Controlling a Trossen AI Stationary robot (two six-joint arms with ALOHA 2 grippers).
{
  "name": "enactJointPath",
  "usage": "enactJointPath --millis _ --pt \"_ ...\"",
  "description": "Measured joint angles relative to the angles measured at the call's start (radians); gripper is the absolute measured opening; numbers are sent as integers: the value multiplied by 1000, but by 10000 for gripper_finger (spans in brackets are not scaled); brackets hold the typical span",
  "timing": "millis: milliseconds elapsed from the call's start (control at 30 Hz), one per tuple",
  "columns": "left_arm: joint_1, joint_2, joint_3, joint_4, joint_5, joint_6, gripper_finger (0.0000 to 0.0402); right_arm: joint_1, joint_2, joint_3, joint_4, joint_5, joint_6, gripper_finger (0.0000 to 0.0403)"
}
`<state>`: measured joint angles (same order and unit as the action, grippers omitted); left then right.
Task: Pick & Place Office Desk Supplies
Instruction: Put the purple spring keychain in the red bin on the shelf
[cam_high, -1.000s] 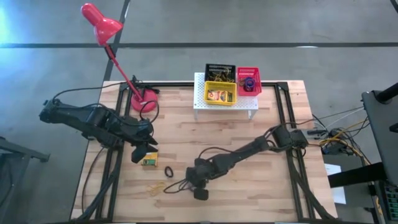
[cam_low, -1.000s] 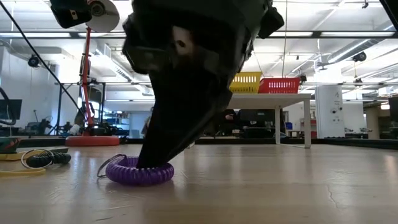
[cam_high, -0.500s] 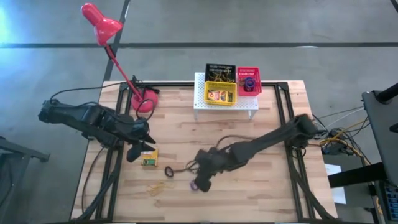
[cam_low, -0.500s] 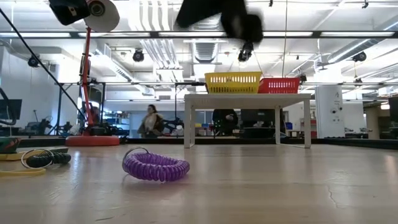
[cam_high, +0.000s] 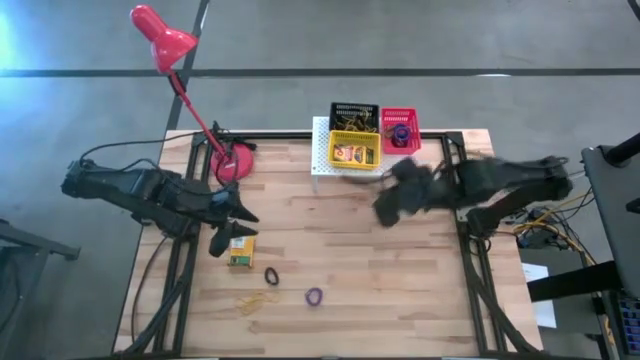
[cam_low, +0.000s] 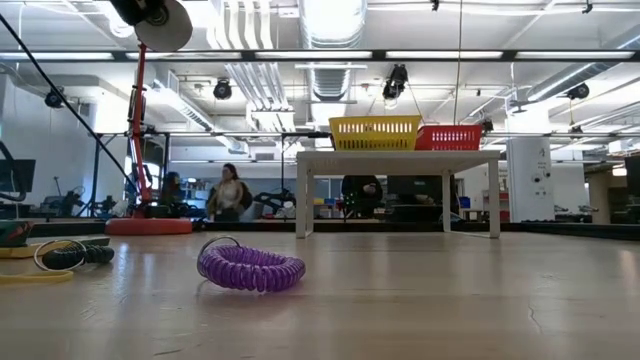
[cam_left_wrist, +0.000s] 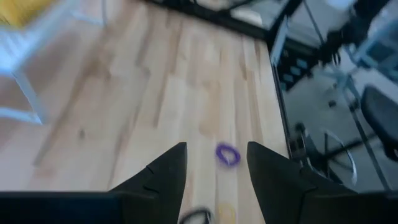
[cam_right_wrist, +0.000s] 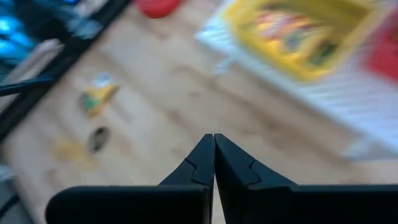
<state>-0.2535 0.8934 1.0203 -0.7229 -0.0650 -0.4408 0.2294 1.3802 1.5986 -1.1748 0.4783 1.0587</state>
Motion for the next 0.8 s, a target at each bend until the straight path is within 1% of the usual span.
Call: enactJointPath --millis 67,167,300,367,467,567,633,700,800 --pt "0 0 0 48 -43 0 173 -61 -51 0 -81 0 -33 8" --pt "1 0 0 110 -120 0 173 -193 -125 0 -168 0 -119 8" --pt "1 0 0 155 -210 0 173 -378 -177 0 -173 -56 -397 8" --pt "1 0 0 155 -253 0 173 -451 -185 0 -170 -109 -535 8" --pt "2 0 0 154 -290 -1 173 -526 -181 -11 -137 -273 -726 8" --pt "2 0 0 154 -295 -9 173 -536 -166 -69 -40 -440 -803 8" --pt "2 0 0 153 -294 -28 173 -515 -151 -134 49 -564 -829 8" --pt "2 0 0 146 -294 -45 173 -466 -129 -210 155 -670 -830 11" --pt "2 0 0 142 -274 -67 173 -374 -82 -321 349 -772 -811 27"
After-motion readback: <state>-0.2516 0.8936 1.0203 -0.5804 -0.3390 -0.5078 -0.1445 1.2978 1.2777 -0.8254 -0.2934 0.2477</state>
